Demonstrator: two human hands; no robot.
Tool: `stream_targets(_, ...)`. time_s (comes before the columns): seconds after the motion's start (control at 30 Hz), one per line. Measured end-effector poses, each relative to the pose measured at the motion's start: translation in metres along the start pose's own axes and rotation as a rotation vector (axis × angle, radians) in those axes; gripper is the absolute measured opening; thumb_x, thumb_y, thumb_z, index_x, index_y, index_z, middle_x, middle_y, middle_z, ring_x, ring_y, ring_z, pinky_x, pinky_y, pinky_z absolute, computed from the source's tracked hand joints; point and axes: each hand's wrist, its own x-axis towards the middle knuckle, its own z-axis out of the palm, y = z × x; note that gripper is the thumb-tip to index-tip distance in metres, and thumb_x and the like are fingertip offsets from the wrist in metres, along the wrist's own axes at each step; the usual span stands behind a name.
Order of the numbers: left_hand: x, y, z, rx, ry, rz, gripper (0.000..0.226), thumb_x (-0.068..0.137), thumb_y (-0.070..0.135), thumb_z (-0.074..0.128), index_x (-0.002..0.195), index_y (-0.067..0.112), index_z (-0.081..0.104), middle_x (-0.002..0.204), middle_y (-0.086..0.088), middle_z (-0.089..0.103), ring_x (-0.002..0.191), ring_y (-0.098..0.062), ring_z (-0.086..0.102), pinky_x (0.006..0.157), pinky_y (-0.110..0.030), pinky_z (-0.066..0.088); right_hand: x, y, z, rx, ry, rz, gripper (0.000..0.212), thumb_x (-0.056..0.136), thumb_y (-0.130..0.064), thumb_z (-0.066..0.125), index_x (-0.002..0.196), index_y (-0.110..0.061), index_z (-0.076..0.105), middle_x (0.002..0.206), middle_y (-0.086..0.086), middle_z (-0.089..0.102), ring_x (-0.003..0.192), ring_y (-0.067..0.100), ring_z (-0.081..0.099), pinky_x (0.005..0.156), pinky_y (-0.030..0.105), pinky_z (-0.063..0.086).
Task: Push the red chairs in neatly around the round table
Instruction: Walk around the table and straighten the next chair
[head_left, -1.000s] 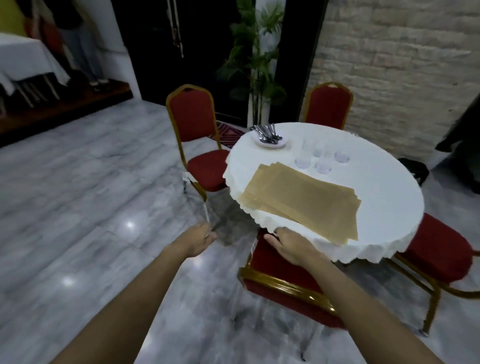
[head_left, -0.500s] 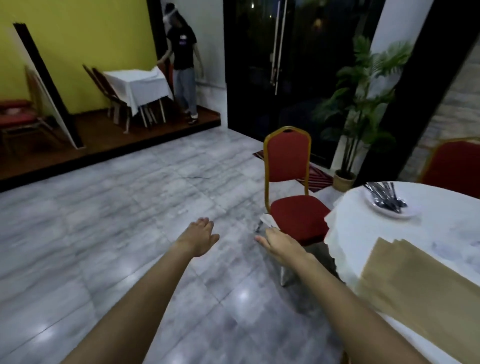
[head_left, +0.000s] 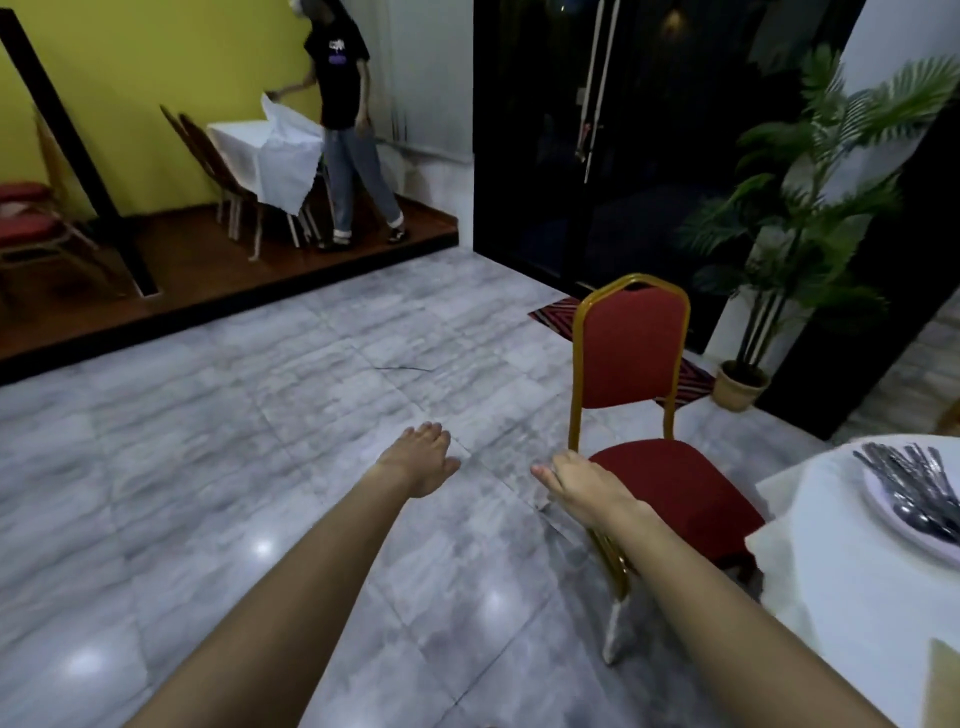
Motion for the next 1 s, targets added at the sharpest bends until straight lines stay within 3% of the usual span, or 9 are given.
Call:
stream_targets(0.17, 0.116, -0.029, -0.050, 0.059, -0.006, 0.018, 0.058, 0.104, 0.036, 0.026, 0.150, 0.001, 0.021, 0.161, -0.018, 0.016, 0.150, -0.029, 0.014, 0.123, -0.040, 0.014, 0.129, 0.013, -0.045, -0.020, -0.027, 0.001, 0.053, 0.100, -0.050, 0.026, 0.120, -0.007, 0.048, 0.127, 0.017, 0.053, 0.117, 0.033, 0.051, 0.092, 0.043, 0.042)
stream_targets(0.37, 0.250, -0.079, -0.093, 0.087, -0.022, 0.024, 0.061, 0.104, 0.038, 0.025, 0.153, 0.003, 0.013, 0.164, -0.015, 0.007, 0.153, -0.026, 0.004, 0.125, -0.040, 0.008, 0.276, 0.012, -0.090, -0.027, -0.052, -0.003, 0.056, 0.100, -0.050, 0.025, 0.126, -0.006, 0.045, 0.132, 0.017, 0.050, 0.122, 0.033, 0.049, 0.096, 0.043, 0.041)
stream_targets(0.47, 0.281, -0.094, -0.105, 0.077, -0.042, 0.018, 0.062, 0.104, 0.039, 0.026, 0.153, 0.003, 0.012, 0.164, -0.015, 0.007, 0.153, -0.026, 0.004, 0.125, -0.039, 0.007, 0.309, 0.007, -0.099, -0.019, -0.058, -0.018, 0.056, 0.100, -0.050, 0.025, 0.127, -0.005, 0.045, 0.132, 0.017, 0.050, 0.121, 0.033, 0.049, 0.097, 0.043, 0.041)
stream_targets(0.7, 0.472, -0.163, -0.158, 0.111, -0.004, 0.067, 0.063, 0.104, 0.039, 0.028, 0.153, 0.003, 0.013, 0.163, -0.015, 0.009, 0.152, -0.026, 0.006, 0.125, -0.038, 0.007, 0.501, 0.022, -0.136, -0.032, -0.068, 0.053, 0.062, 0.100, -0.051, 0.024, 0.137, -0.004, 0.038, 0.142, 0.017, 0.044, 0.129, 0.033, 0.043, 0.104, 0.045, 0.039)
stream_targets(1.0, 0.672, -0.209, -0.231, 0.171, -0.016, 0.158, 0.060, 0.105, 0.036, 0.023, 0.153, 0.002, 0.011, 0.163, -0.017, 0.007, 0.152, -0.028, 0.007, 0.125, -0.040, 0.008, 0.680, 0.053, -0.211, -0.018, 0.010, 0.171, 0.054, 0.101, -0.048, 0.024, 0.124, -0.005, 0.046, 0.131, 0.017, 0.049, 0.118, 0.034, 0.050, 0.096, 0.043, 0.041)
